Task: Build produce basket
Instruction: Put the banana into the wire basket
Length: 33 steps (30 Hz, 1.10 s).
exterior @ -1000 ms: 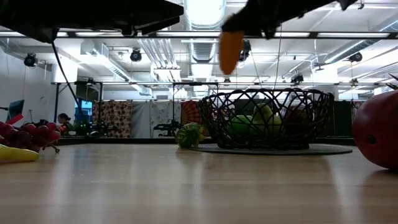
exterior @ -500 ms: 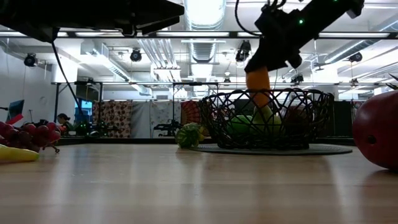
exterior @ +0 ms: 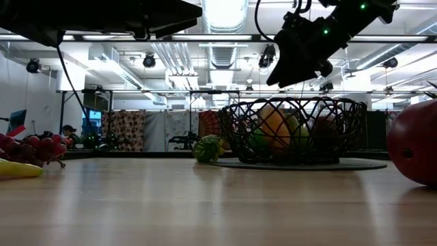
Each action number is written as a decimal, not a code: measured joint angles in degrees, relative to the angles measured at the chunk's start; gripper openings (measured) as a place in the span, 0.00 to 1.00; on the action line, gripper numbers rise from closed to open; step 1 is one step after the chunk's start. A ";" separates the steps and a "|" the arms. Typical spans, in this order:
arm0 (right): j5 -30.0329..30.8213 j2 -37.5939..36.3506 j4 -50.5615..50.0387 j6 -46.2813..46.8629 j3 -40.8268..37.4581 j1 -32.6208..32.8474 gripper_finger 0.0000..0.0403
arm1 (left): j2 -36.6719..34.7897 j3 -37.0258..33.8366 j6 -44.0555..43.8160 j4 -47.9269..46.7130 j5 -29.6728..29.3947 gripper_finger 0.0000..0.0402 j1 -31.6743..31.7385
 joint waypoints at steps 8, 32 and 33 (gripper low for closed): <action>0.00 -0.02 0.01 -0.47 0.00 0.02 0.61 | 0.01 -0.09 0.01 0.01 -0.11 0.84 0.00; -19.12 -3.91 45.12 -33.89 -15.70 8.81 0.40 | 0.60 0.09 -5.05 -0.27 -9.18 0.84 0.11; -20.40 -3.91 46.83 -33.90 -16.60 8.83 0.39 | 0.60 0.10 -5.07 -0.08 -9.18 0.84 0.15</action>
